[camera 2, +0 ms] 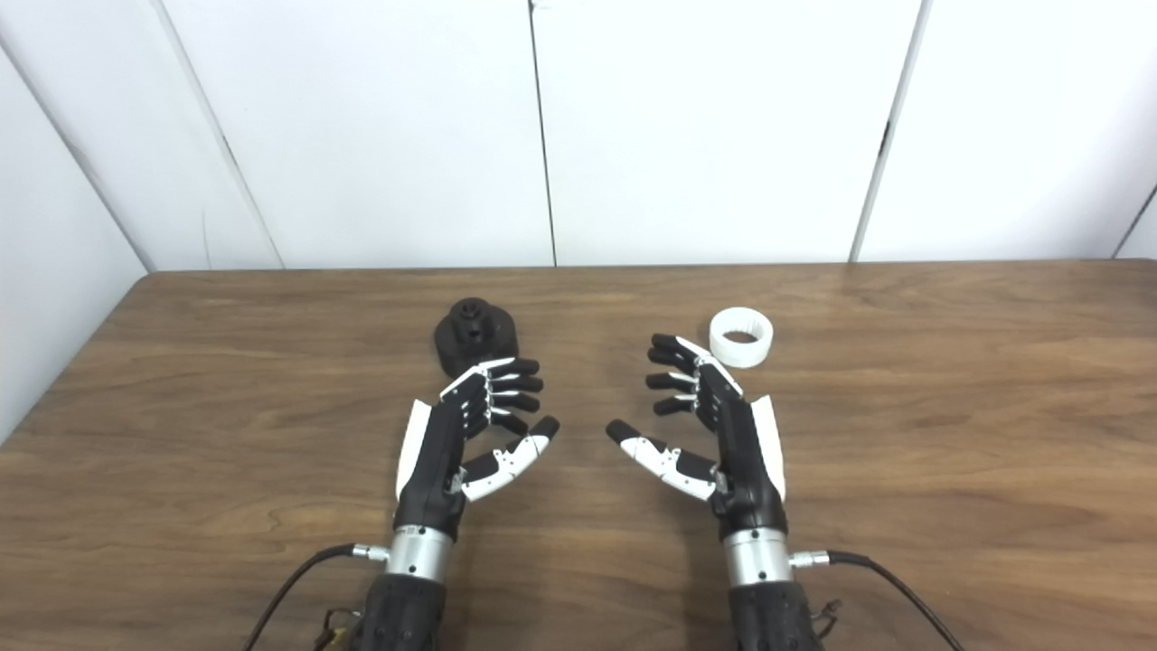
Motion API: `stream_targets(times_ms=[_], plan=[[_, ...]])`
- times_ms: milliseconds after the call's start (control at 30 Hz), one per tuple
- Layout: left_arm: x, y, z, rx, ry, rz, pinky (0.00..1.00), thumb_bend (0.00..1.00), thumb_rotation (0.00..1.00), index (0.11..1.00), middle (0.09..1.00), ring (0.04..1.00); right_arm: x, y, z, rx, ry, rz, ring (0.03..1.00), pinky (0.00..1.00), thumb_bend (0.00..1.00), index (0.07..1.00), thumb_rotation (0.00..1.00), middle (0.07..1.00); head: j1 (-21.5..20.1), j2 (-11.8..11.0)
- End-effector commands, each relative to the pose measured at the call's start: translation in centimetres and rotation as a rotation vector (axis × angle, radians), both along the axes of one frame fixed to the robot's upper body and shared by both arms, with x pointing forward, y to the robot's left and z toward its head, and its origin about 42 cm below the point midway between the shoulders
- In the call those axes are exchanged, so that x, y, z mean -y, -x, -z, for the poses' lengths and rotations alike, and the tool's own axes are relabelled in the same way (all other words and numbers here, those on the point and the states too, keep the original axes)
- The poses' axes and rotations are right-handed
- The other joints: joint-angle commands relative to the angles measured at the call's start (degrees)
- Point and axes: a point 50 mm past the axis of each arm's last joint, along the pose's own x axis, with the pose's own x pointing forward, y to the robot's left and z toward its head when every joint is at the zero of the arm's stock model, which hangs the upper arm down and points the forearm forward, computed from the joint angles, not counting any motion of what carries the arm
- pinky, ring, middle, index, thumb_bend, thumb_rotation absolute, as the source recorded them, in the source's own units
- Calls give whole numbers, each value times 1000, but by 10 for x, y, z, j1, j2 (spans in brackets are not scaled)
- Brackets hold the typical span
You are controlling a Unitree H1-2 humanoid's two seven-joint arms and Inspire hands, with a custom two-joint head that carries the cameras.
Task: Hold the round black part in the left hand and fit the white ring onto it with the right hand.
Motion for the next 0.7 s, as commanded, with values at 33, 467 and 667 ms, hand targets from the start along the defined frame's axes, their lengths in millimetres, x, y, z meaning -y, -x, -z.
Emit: stream_targets(times_ms=[33,467,667], plan=[[4,-6,-16,79,19,15,496,536,100,664,655,603,2,11,16,-44,4,4,691,571,686,764,145,765,0,0],[4,-6,-16,75,20,18,486,539,106,662,658,597,2,10,18,-48,-1,2,681,573,683,755,111,765,-1,-2],[4,-6,-17,81,7,12,492,556,122,666,664,599,2,10,18,-49,0,4,681,571,679,753,96,764,19,-6]])
